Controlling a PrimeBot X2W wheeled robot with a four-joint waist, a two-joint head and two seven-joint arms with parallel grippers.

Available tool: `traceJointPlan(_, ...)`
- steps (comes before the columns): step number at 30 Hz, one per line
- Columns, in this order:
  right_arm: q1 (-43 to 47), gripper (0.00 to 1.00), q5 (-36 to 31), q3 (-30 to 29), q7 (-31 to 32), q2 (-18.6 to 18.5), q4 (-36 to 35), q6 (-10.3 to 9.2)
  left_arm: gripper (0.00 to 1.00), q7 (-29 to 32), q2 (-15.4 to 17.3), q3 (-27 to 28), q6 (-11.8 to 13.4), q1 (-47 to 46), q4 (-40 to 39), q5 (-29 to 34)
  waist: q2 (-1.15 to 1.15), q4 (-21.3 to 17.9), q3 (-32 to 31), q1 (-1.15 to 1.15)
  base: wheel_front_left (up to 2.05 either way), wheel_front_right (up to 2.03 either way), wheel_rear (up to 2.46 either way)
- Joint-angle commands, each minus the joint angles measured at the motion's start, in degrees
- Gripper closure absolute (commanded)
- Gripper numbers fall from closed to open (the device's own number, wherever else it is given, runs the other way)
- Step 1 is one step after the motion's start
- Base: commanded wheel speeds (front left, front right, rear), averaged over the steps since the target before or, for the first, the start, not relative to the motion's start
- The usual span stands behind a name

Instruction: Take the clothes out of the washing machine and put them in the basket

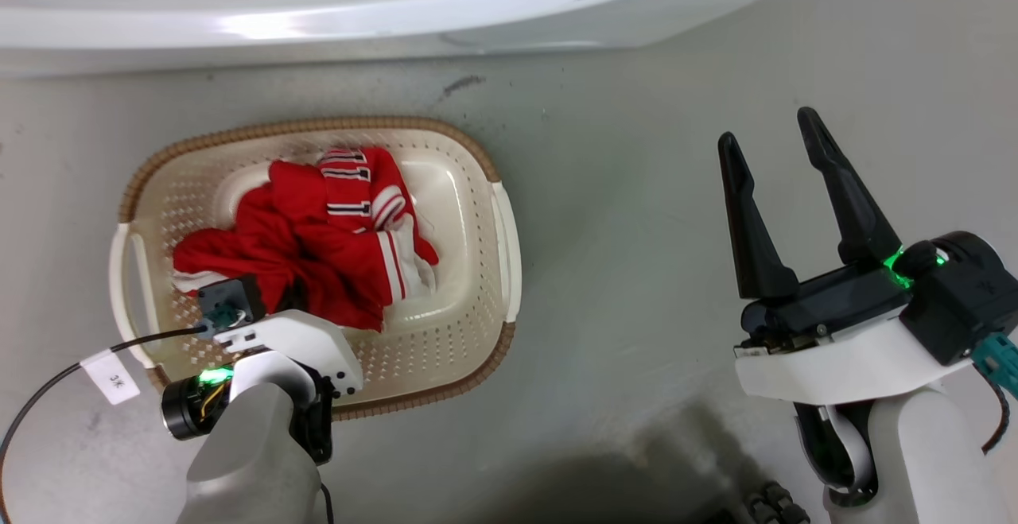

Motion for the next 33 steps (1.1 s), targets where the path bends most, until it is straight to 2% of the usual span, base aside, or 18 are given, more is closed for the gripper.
traceJointPlan(1,-1.06,0.0,0.42,0.04,-0.44,0.02,0.24,-0.04,0.83,-0.12,0.23,0.31,0.07,-0.84,0.58,-0.46,0.0,-0.7,2.26,-0.02,0.0,0.0,0.0)
traceJointPlan(2,-1.24,0.0,0.51,0.16,-0.65,0.02,0.53,-0.03,0.61,-0.12,0.31,0.64,0.23,-1.54,1.68,-0.46,0.0,-0.81,2.37,-0.02,0.0,0.0,0.0)
traceJointPlan(3,-1.46,0.0,0.65,0.29,-0.9,0.02,0.99,-0.03,0.0,-0.12,0.6,0.89,0.37,-2.09,2.22,-0.28,0.0,-0.94,2.37,-0.02,0.0,0.0,0.0)
traceJointPlan(8,-1.69,0.0,0.89,0.24,-2.24,0.03,4.26,-0.03,0.0,-0.13,1.28,2.64,-0.14,-0.43,1.58,0.31,0.0,-0.9,-1.57,-0.02,0.0,0.0,0.0)
traceJointPlan(13,0.47,0.0,0.67,-0.14,-2.84,0.01,7.8,-0.04,0.0,-0.12,0.64,3.73,-1.54,4.7,0.1,1.25,0.0,0.03,-11.46,-0.02,0.0,0.0,0.0)
traceJointPlan(17,2.99,0.0,0.31,-1.04,-2.14,0.0,8.92,-0.03,0.0,-0.12,0.17,4.27,-1.72,9.79,-4.79,3.54,0.0,1.2,-19.89,-0.02,0.0,0.0,0.0)
traceJointPlan(24,7.64,0.0,-0.31,-3.38,-0.13,0.01,8.03,-0.03,0.0,-0.12,-1.14,5.69,-3.17,16.75,-18.0,7.45,0.0,2.7,-30.5,-0.02,0.0,0.0,0.0)
traceJointPlan(25,9.16,0.0,-0.41,-4.38,0.59,0.01,7.31,-0.03,0.0,-0.12,-1.51,5.91,-3.85,18.97,-23.72,8.89,0.0,3.06,-33.78,-0.02,0.0,0.0,0.0)
traceJointPlan(33,12.57,0.0,-0.9,-6.51,2.11,0.02,5.3,-0.03,0.0,-0.12,-1.97,4.81,-4.98,23.05,-40.89,13.39,0.0,3.36,-39.83,-0.02,0.0,0.0,0.0)
